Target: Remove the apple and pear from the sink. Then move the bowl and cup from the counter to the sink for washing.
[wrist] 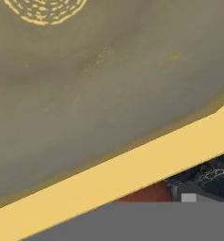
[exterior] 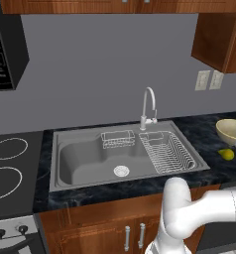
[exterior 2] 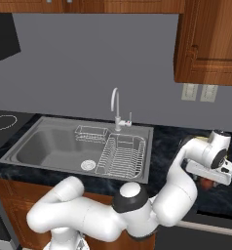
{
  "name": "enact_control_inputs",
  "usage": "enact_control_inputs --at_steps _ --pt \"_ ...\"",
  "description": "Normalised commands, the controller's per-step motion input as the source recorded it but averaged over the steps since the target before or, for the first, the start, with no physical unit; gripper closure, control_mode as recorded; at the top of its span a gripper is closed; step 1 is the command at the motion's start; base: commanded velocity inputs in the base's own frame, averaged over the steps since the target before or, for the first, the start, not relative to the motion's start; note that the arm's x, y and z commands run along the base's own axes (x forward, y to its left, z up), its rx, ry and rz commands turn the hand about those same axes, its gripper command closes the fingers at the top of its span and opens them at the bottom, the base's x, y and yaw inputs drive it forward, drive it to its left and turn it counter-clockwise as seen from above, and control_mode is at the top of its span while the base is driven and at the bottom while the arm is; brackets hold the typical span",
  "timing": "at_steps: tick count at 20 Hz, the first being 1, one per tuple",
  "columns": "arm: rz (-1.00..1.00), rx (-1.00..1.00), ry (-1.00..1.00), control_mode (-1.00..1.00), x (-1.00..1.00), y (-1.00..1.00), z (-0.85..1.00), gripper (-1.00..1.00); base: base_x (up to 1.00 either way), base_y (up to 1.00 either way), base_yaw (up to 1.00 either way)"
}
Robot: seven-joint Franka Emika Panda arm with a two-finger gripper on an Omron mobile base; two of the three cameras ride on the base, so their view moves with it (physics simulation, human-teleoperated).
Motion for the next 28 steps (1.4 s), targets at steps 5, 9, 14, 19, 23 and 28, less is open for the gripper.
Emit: enact_control_inputs --at_steps 5,9,14,19,23,28 --pt "0.0 0.0 0.0 -1.0 -0.03 0.0 0.24 -1.0 0.0 0.0 0.0" --pt "0.0 0.0 0.0 -1.0 -0.05 0.0 0.33 -1.0 0.0 0.0 0.0" --pt "0.0 -0.02 0.0 -1.0 -0.07 0.13 0.38 -1.0 0.0 0.0 0.0" --pt "0.0 -0.04 -0.01 -1.0 -0.12 0.17 0.42 -1.0 0.0 0.0 0.0" --pt "0.01 -0.13 -0.02 -1.0 -0.25 0.24 0.3 -1.0 0.0 0.0 0.0" --pt "0.02 -0.14 -0.01 -1.0 -0.26 0.31 0.25 -1.0 0.0 0.0 0.0"
